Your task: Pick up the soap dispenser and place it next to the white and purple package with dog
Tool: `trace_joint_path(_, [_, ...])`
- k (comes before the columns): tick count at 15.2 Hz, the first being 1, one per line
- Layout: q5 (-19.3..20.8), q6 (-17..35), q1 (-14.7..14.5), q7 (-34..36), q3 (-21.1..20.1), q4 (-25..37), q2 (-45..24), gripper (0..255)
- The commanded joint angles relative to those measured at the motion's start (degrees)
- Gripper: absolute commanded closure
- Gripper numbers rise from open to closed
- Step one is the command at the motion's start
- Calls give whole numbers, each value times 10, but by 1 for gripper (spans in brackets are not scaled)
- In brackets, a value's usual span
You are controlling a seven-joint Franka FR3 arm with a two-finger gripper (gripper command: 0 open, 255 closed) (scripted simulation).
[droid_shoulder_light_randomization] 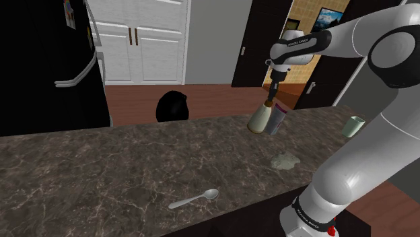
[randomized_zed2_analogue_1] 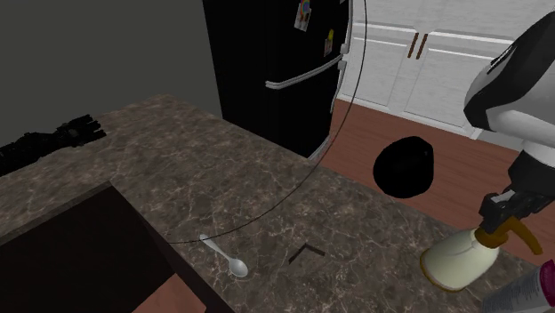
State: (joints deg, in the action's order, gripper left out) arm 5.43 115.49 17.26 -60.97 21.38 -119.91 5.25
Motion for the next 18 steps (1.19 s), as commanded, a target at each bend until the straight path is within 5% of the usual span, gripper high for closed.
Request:
trace_joint_path(1, [-2,16,1,-2,2,-9,-6,255])
trace_joint_path(12, [-4,39,1,-3,3,-25,-14,255])
trace_joint_path(13, [-4,39,1,-3,3,-25,-14,0])
trace_joint_path(18, [-4,39,1,-3,3,-25,-14,0])
